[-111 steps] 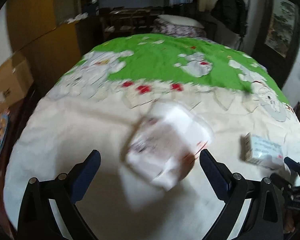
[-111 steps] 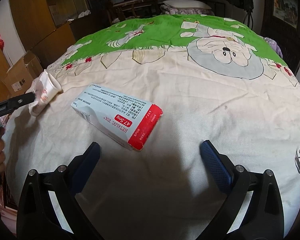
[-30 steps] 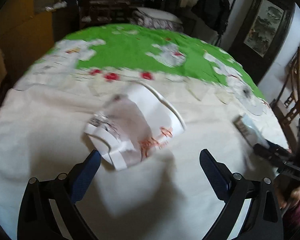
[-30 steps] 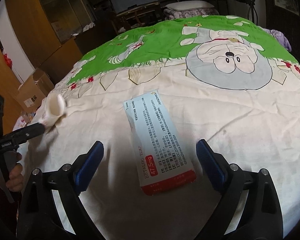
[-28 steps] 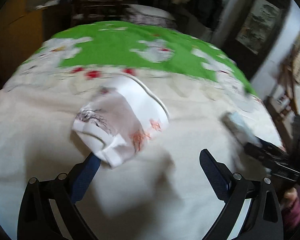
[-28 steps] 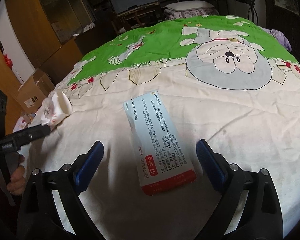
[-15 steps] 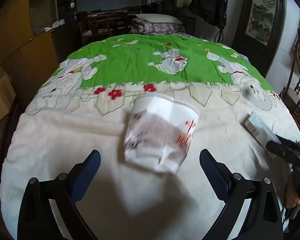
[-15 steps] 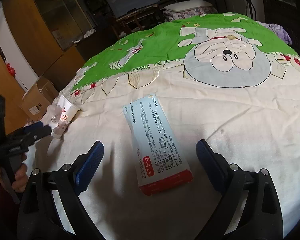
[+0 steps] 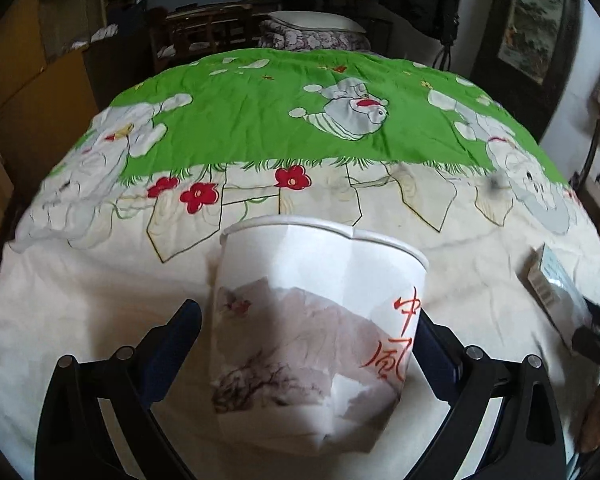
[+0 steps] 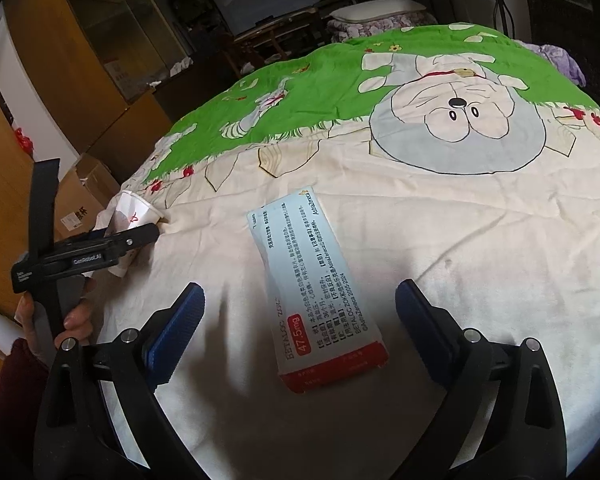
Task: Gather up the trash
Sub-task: 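Grasp the white-and-red medicine box with the right tool while the left tool lifts the cup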
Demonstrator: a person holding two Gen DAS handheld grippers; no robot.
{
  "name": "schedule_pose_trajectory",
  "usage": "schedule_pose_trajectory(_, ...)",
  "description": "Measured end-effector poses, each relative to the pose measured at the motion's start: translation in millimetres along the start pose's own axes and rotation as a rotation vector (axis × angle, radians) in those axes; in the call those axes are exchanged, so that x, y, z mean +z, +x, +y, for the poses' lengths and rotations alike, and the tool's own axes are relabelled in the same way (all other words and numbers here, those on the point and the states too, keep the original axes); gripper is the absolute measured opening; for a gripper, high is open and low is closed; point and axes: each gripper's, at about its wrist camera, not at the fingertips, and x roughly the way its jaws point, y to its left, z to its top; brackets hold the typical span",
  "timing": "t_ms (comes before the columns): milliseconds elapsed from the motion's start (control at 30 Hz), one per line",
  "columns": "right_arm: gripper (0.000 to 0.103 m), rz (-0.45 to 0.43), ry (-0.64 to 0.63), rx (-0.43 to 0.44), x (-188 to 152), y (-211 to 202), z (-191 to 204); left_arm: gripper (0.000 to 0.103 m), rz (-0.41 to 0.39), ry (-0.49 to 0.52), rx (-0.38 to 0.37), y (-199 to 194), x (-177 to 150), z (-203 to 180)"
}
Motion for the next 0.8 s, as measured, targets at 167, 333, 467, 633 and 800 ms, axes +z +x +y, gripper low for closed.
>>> schedule_pose_trajectory(167, 0.095, 0.003, 0.001, 0.005, 1, 1, 0, 0.081, -0.051, -0.055, -0.013, -11, -4, 2)
schedule_pose_trajectory(333, 0.095, 0.002, 0.002, 0.005, 1, 1, 0, 0.080, -0.148, -0.069, 0.058, -45, -10, 1)
schedule_pose_trajectory(467, 0.095, 0.002, 0.001, 0.005, 1, 1, 0, 0.080, -0.170, -0.091, 0.076, -67, -16, 6)
schedule_pose_trajectory(633, 0.095, -0.004, -0.013, -0.049, 4, -1, 4, 0.081, -0.178, -0.136, 0.084, -88, -33, 12)
schedule_pose_trajectory(800, 0.095, -0.033, -0.050, -0.119, 21, -5, 12, 0.081, -0.168, -0.136, 0.091, -92, -46, 14)
